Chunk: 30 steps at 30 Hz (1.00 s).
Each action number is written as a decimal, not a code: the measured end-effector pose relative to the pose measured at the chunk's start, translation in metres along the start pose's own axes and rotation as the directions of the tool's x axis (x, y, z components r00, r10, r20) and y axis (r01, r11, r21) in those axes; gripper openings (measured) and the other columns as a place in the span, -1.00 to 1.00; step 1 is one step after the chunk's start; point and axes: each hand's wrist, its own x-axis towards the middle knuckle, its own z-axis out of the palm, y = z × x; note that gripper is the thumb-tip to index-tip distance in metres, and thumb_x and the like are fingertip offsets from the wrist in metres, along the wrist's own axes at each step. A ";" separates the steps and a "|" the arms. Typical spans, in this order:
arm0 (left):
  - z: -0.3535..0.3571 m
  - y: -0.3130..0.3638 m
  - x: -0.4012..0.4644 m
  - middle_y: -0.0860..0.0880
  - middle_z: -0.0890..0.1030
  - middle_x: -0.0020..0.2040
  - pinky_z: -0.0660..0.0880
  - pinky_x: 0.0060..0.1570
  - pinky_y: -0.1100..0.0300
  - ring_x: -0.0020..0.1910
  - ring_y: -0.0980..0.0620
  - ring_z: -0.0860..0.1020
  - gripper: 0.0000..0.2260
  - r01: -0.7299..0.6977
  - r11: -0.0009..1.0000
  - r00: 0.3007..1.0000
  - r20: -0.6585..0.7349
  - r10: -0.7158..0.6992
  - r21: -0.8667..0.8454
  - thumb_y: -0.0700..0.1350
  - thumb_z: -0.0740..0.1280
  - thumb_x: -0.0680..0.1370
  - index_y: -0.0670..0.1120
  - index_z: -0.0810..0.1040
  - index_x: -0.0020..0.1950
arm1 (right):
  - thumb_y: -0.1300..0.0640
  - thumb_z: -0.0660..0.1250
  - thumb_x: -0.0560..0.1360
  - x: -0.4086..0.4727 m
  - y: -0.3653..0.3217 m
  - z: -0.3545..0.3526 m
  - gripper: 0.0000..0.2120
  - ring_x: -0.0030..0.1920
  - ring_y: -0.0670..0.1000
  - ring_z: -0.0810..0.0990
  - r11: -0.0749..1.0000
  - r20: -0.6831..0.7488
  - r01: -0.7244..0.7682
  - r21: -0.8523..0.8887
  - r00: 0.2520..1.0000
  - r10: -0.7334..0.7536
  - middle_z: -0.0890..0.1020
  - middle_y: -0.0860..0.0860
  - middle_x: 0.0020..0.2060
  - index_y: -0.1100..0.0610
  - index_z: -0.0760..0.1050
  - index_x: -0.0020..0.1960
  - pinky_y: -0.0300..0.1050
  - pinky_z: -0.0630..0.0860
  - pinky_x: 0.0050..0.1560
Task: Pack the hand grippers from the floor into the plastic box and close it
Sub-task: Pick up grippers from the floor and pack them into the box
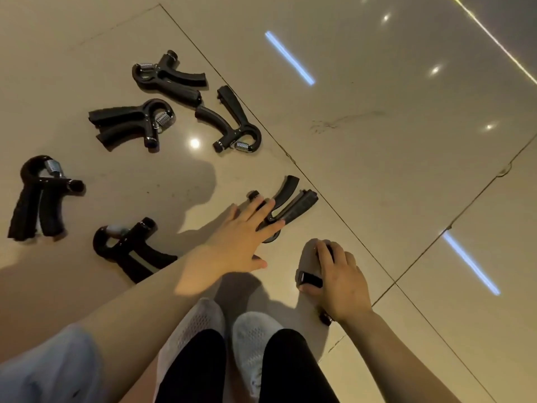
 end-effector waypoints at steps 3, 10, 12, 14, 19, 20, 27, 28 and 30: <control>0.005 -0.007 -0.017 -0.07 -0.18 0.54 0.03 0.36 -0.35 0.51 -0.15 -0.21 -0.28 -0.020 0.999 1.000 -0.018 0.021 0.031 0.29 0.20 0.49 0.09 -0.03 0.53 | -0.21 0.34 0.40 0.003 0.002 -0.003 -0.16 0.31 0.12 0.30 1.000 0.002 -0.022 -0.006 1.000 0.022 0.22 0.05 0.42 0.08 0.03 0.50 -0.07 0.42 0.21; 0.035 0.001 -0.051 -0.05 0.55 0.16 0.29 0.23 -0.31 0.22 -0.16 0.48 -0.35 0.098 0.991 0.957 -0.266 -0.120 -0.096 0.33 0.29 0.30 0.02 0.36 0.29 | -0.07 0.30 0.40 0.005 -0.011 0.004 -0.24 0.25 0.15 0.36 0.995 -0.021 -0.096 -0.036 0.995 0.096 0.29 0.12 0.36 0.18 0.10 0.47 -0.09 0.44 0.15; 0.026 0.011 -0.034 -0.11 0.42 0.32 0.16 0.33 -0.26 0.31 -0.17 0.37 -0.29 0.074 0.994 0.966 -0.242 -0.090 -0.075 0.32 0.34 0.33 0.04 0.28 0.38 | -0.06 0.31 0.38 0.006 -0.012 0.003 -0.25 0.21 0.15 0.38 0.994 -0.024 -0.102 -0.043 0.995 0.101 0.31 0.12 0.32 0.19 0.12 0.46 -0.09 0.46 0.09; 0.017 0.024 -0.015 -0.15 0.10 0.50 0.07 0.39 -0.22 0.45 -0.19 0.11 -0.29 0.024 0.996 0.983 -0.180 -0.039 -0.085 0.27 0.29 0.43 0.06 0.11 0.48 | -0.11 0.31 0.40 0.009 -0.013 0.001 -0.24 0.19 0.14 0.39 0.993 -0.023 -0.092 -0.080 0.996 0.091 0.31 0.12 0.31 0.20 0.11 0.45 -0.10 0.47 0.03; 0.016 0.040 0.006 -0.21 0.18 0.45 0.32 0.28 -0.14 0.40 -0.25 0.18 -0.40 0.052 0.977 0.974 -0.206 -0.095 -0.205 0.10 0.36 0.47 -0.05 0.23 0.42 | -0.38 0.30 0.32 0.010 -0.017 0.001 0.01 0.23 0.16 0.35 0.981 0.033 -0.073 -0.178 0.996 0.080 0.22 0.18 0.34 0.24 0.02 0.48 -0.06 0.46 0.13; 0.015 0.036 0.005 -0.22 0.32 0.36 0.42 0.18 -0.14 0.31 -0.26 0.32 -0.39 0.028 0.981 0.972 -0.223 -0.071 -0.193 0.08 0.44 0.41 -0.07 0.30 0.36 | -0.36 0.30 0.34 0.009 -0.017 0.001 -0.01 0.23 0.16 0.36 0.983 0.016 -0.072 -0.171 0.997 0.076 0.24 0.18 0.34 0.24 0.02 0.48 -0.05 0.46 0.13; -0.009 0.036 -0.032 -0.10 0.41 0.22 0.41 0.06 0.04 0.15 -0.14 0.39 -0.47 -0.070 0.889 0.851 -0.492 -0.183 -0.452 -0.04 0.39 0.35 0.00 0.35 0.29 | -0.19 0.24 0.38 -0.021 -0.010 -0.017 -0.18 0.29 0.11 0.39 0.981 -0.142 -0.188 -0.045 0.973 0.180 0.31 0.05 0.35 0.12 0.02 0.50 0.11 0.18 0.36; -0.017 0.041 -0.038 -0.09 0.38 0.22 0.38 0.06 0.12 0.15 -0.09 0.36 -0.47 -0.071 0.872 0.830 -0.514 -0.218 -0.485 -0.07 0.42 0.34 -0.01 0.39 0.30 | -0.16 0.27 0.37 -0.030 -0.008 -0.022 -0.17 0.30 0.09 0.38 0.982 -0.156 -0.191 0.014 0.969 0.190 0.30 0.04 0.35 0.10 0.01 0.50 0.10 0.19 0.36; -0.034 0.050 -0.053 -0.04 0.35 0.18 0.27 0.08 0.33 0.09 0.04 0.30 -0.47 -0.101 0.831 0.800 -0.541 -0.260 -0.547 -0.10 0.45 0.31 -0.01 0.46 0.27 | -0.11 0.33 0.33 -0.050 -0.003 -0.036 -0.14 0.25 0.07 0.40 0.976 -0.212 -0.170 0.133 0.957 0.196 0.31 0.04 0.33 0.10 0.03 0.51 0.02 0.30 0.31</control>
